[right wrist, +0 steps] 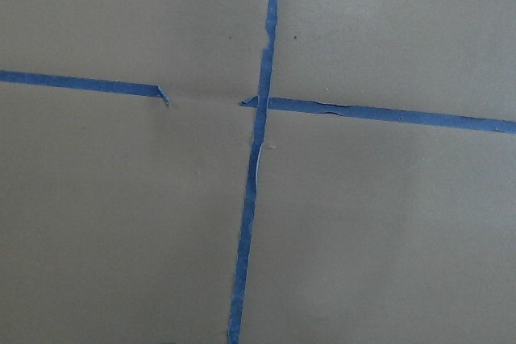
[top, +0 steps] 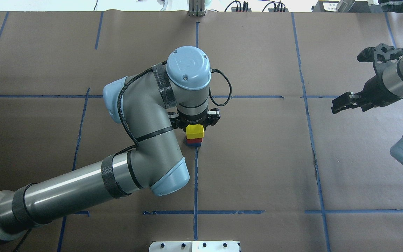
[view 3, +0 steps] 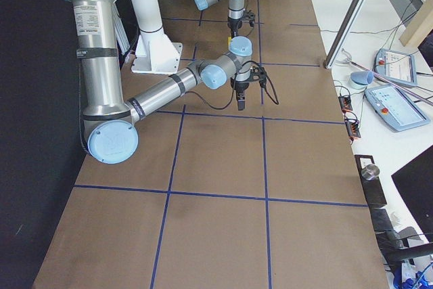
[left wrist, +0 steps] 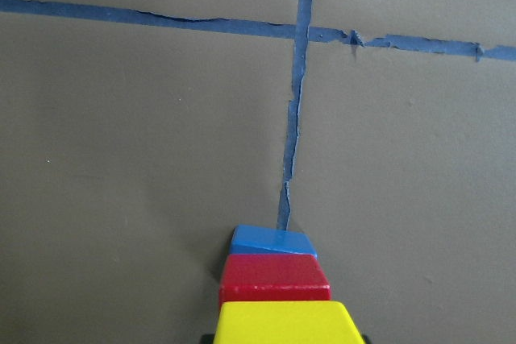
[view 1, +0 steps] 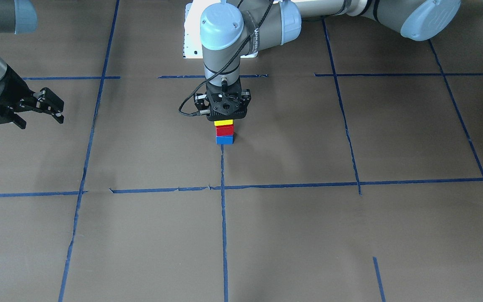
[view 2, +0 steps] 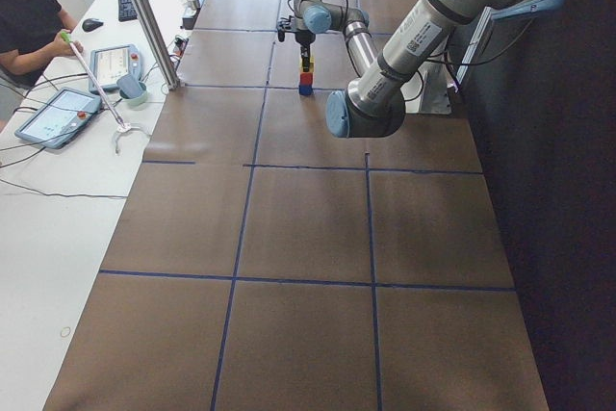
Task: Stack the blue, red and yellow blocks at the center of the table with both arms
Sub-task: 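Lower the yellow cube onto the red cube and open the left gripper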
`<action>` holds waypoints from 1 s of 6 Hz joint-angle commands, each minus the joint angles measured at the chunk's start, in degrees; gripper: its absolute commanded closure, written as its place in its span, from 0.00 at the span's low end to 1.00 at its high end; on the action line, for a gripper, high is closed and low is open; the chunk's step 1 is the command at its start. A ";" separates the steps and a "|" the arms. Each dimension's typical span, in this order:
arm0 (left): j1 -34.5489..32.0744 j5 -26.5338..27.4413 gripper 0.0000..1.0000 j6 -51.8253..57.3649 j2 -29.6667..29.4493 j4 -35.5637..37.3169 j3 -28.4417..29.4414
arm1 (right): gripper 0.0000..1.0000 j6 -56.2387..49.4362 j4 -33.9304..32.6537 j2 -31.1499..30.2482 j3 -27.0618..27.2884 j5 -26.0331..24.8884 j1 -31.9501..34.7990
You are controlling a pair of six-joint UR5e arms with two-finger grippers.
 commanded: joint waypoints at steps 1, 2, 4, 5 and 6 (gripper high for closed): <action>-0.09 0.02 0.39 0.00 0.00 0.00 0.00 | 0.00 0.00 0.02 -0.03 -0.12 -0.04 0.00; 0.00 0.11 0.36 0.00 0.08 0.00 0.00 | 0.00 0.00 -0.07 -0.03 -0.12 -0.22 0.00; -0.09 0.38 0.22 0.09 0.09 0.00 0.00 | 0.00 0.00 0.02 -0.03 -0.20 -0.04 -0.09; -0.44 0.38 0.00 0.09 0.35 0.09 -0.95 | 0.00 0.00 0.02 -0.03 -0.20 -0.04 -0.09; -1.48 0.20 0.00 0.26 0.87 0.09 -3.57 | 0.00 -0.09 0.02 -0.03 -0.20 0.05 0.00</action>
